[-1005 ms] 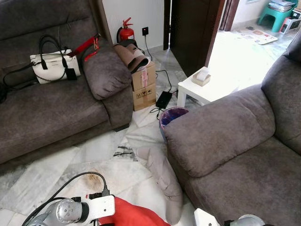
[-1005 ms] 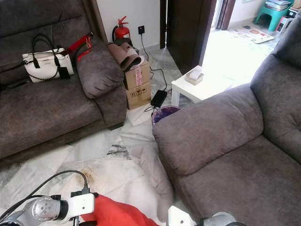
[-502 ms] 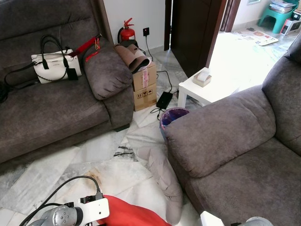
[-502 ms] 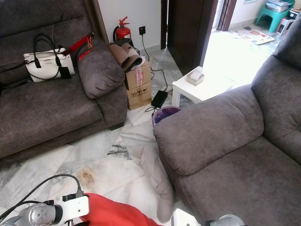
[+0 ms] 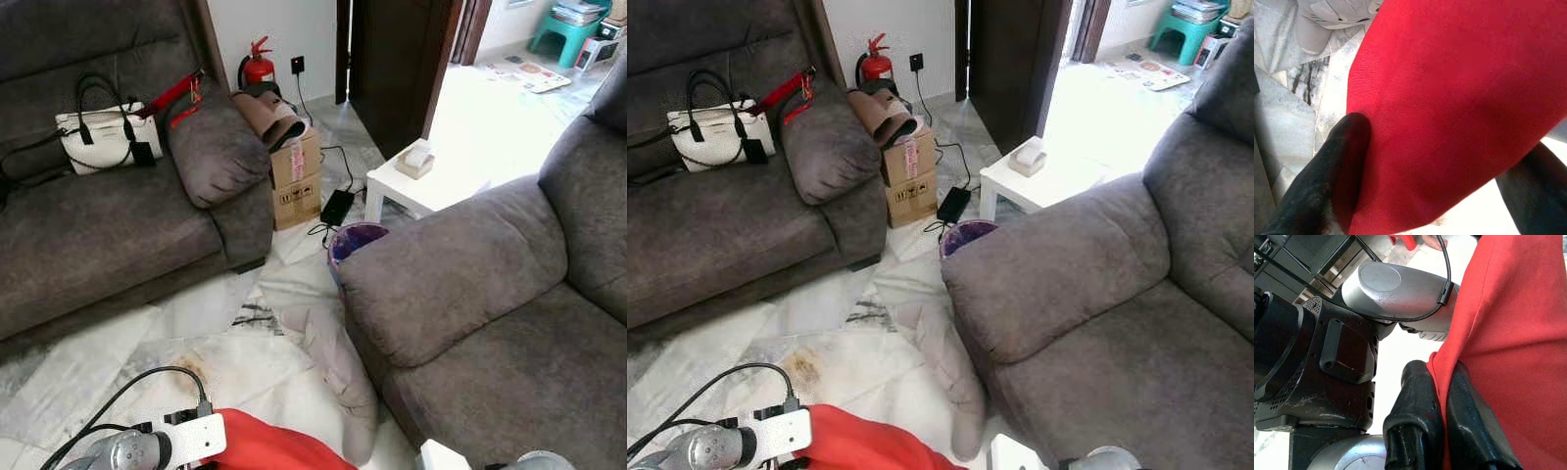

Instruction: Move the pillow to the sofa from floor

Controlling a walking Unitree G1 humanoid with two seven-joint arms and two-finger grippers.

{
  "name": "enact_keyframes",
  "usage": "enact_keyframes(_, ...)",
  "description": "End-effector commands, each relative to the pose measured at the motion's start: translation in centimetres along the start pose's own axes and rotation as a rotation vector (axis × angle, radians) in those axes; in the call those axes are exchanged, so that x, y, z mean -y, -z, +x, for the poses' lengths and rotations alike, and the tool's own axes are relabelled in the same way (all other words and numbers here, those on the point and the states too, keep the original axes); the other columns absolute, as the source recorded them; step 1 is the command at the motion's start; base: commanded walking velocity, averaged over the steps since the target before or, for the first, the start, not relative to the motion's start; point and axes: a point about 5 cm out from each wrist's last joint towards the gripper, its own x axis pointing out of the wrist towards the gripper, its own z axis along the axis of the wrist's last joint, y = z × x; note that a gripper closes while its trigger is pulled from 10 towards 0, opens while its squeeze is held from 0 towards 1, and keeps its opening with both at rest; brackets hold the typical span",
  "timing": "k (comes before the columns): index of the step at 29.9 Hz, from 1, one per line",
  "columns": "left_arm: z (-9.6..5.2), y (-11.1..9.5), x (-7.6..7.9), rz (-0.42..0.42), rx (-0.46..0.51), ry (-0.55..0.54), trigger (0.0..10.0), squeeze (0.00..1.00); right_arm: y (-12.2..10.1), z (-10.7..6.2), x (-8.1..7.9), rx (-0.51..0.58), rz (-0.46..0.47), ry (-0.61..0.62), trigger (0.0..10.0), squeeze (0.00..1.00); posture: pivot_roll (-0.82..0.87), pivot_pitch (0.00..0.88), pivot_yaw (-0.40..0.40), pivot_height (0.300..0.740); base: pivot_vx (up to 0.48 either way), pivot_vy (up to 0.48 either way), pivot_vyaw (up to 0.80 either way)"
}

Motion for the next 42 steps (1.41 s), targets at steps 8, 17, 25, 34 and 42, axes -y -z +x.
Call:
enact_keyframes(8, 0.0, 0.4, 0.2, 0.017, -0.033, 0.022, 0.0, 0.0, -1.2, 0.1, -0.5, 0.048, -0.054, -0.051, 10.0, 0.0, -0.07, 0.162, 0.048, 0.74, 0.0, 0.0, 0.0)
enact_keyframes(17, 0.2, 0.0, 0.6, 0.038, -0.018, 0.06, 0.0, 0.0, -1.2, 0.2, -0.5, 0.051, -0.051, -0.049, 10.0, 0.0, -0.07, 0.158, 0.049, 0.74, 0.0, 0.0, 0.0)
enact_keyframes(25, 0.3, 0.0, 0.8, 0.032, -0.012, 0.071, 0.0, 0.0, -1.1, 0.1, -0.5, 0.047, -0.05, -0.045, 10.0, 0.0, -0.07, 0.152, 0.049, 0.74, 0.0, 0.0, 0.0)
enact_keyframes(34, 0.3, 0.1, 1.1, 0.037, -0.02, 0.075, 0.0, 0.0, -1.1, 0.5, -0.3, 0.043, -0.052, -0.046, 10.0, 0.0, -0.07, 0.139, 0.048, 0.74, 0.0, 0.0, 0.0)
enact_keyframes(42, 0.3, 0.2, 1.4, 0.051, -0.028, 0.09, 0.0, 0.0, -1.1, 0.5, -0.2, 0.043, -0.054, -0.044, 10.0, 0.0, -0.07, 0.142, 0.048, 0.74, 0.0, 0.0, 0.0)
